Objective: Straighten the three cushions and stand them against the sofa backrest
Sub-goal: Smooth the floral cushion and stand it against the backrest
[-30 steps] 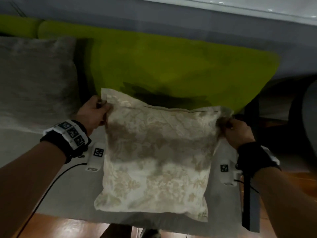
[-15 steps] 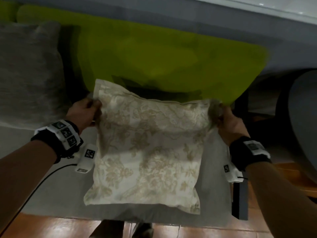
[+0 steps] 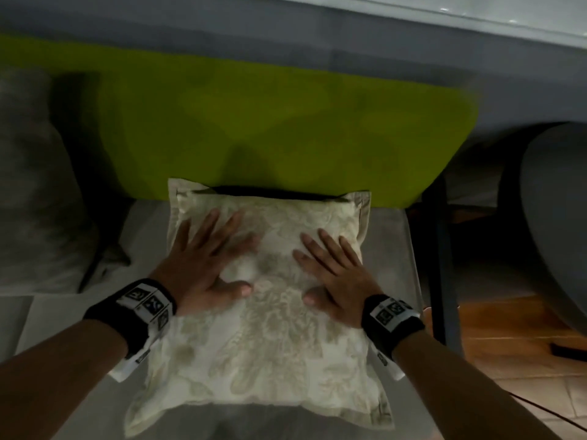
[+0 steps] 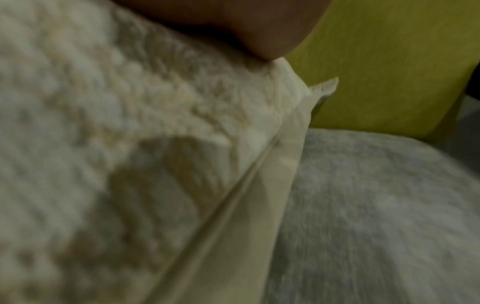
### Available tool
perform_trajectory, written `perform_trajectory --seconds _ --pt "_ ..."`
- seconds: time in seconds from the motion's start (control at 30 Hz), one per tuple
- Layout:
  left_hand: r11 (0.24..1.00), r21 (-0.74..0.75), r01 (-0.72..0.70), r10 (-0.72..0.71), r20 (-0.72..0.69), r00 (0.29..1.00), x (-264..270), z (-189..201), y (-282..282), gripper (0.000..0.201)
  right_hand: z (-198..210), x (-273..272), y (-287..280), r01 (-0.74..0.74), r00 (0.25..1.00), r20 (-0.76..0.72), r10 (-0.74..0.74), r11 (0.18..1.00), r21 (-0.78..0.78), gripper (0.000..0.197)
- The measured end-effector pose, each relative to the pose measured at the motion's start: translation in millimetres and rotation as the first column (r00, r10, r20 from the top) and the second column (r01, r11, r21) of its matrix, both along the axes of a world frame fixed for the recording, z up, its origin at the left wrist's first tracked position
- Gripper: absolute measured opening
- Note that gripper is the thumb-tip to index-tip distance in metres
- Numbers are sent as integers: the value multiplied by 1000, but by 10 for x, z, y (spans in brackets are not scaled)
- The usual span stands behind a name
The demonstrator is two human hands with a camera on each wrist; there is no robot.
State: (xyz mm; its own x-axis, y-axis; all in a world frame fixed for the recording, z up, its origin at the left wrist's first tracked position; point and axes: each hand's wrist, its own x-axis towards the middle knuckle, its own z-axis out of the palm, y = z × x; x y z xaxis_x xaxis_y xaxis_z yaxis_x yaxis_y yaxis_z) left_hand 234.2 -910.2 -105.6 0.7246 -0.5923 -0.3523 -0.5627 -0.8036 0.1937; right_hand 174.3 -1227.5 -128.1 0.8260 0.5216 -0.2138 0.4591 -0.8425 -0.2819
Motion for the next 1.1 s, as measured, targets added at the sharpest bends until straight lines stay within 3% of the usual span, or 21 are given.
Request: perform_trajectory --seconds 0.07,0.23,0.27,0.33,0.4,0.57,0.63,0.7,0.77,0.83,0.87,0.93,1.0,1.1 --pt "1000 16 -22 24 -103 994 3 -107 26 86 -171 5 22 29 999 -43 -31 999 -34 75" --pt "998 -3 -67 66 -186 980 143 -306 98 88 -414 110 -29 181 971 -152 -186 983 -43 77" --pt "996 -9 -91 88 -206 975 156 -346 121 89 -439 97 -71 256 944 -205 -258 966 -35 78" --pt "993 -10 -119 113 -247 962 171 -401 128 91 -482 30 -179 474 809 -399 -431 880 11 79" --pt "990 -6 -140 133 -271 953 177 -428 115 93 -521 -10 -276 582 708 -507 -493 813 23 82" --pt "986 -79 -148 122 -271 955 263 -172 217 89 -332 81 -531 641 670 -442 -596 765 -59 94" --pt "970 -200 -140 113 -138 984 356 95 209 76 -117 89 -610 680 701 -309 -643 733 18 94" --pt "934 -343 -100 95 -29 995 429 291 102 67 171 186 -515 603 797 -147 -586 786 136 87" --pt "937 -346 46 -40 26 999 462 377 -87 68 325 382 -269 364 924 31 -380 903 230 81" --pt "962 -211 173 -173 22 985 507 261 -228 72 279 590 -21 99 986 111 -126 969 224 72" --pt "979 -127 162 -166 -26 986 538 166 -254 75 211 683 68 67 997 25 -73 980 186 69" --pt "996 -50 67 -73 -125 989 623 -19 -226 74 88 804 135 148 958 -256 -128 987 61 69" --pt "998 -30 -63 53 -256 965 689 -100 -131 75 -14 854 49 278 867 -433 -248 961 6 70" --pt "961 -6 -276 243 -461 854 753 -137 111 81 -113 888 -237 441 714 -552 -430 889 -122 79"
